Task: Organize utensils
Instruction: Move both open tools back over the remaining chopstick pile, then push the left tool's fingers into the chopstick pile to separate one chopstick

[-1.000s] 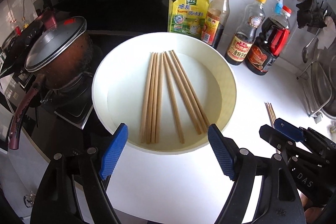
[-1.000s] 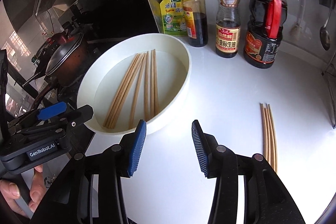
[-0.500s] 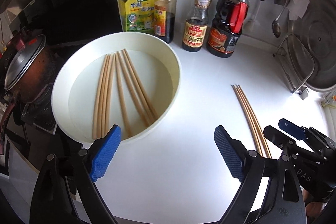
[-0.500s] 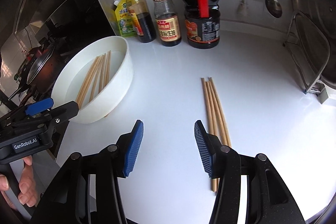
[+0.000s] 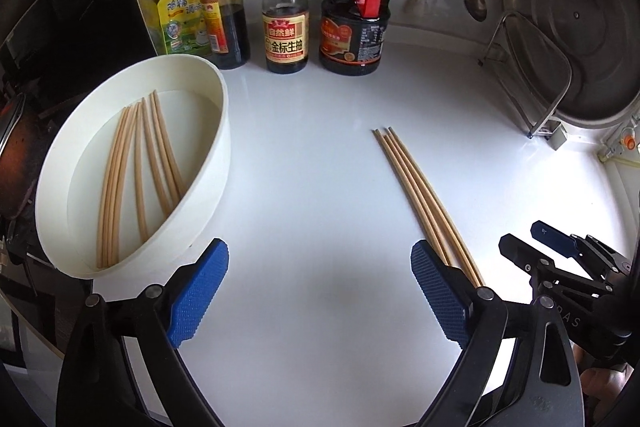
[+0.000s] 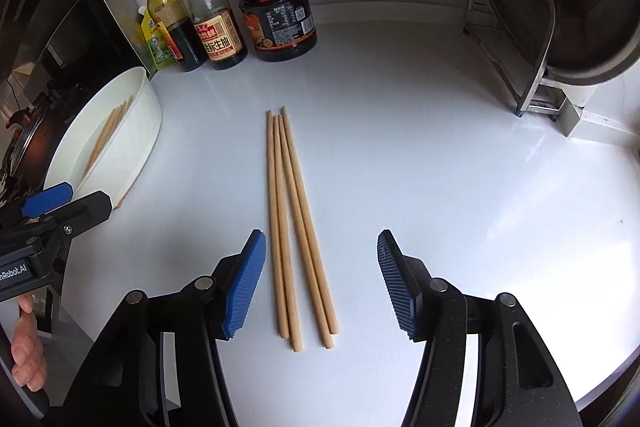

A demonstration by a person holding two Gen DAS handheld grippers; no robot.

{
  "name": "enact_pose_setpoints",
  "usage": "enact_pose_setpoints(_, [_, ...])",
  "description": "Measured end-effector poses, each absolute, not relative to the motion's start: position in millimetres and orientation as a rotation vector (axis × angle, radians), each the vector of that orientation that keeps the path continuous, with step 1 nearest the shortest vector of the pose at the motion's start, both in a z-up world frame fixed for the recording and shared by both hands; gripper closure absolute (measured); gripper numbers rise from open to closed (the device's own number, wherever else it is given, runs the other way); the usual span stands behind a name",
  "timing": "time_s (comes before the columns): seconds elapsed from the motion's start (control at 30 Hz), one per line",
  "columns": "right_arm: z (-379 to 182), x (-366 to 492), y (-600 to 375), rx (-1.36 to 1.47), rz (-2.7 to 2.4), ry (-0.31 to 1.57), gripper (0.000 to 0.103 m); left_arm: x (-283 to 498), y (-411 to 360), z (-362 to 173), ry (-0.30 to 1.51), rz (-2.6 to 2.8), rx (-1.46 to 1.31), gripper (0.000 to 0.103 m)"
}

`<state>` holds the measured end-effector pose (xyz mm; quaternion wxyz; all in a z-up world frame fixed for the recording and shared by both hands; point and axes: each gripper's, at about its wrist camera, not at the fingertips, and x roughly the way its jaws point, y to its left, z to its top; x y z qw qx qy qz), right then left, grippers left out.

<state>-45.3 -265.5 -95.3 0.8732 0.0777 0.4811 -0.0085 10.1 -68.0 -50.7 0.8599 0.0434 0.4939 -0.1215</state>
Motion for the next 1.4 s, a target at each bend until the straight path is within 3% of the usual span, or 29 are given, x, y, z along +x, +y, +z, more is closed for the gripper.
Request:
enact_pose_setpoints(0.53, [-144,-13,-276,0.072,0.055,1.063,0.047,13,-92,-97,1.074,-0.189,0.045,0.012])
enact_pose_setpoints(1.4, [-154,-6,-278,-0.071,0.046,1.030,0.047,18,-115,-116,1.072,-0.185,0.056,0.012])
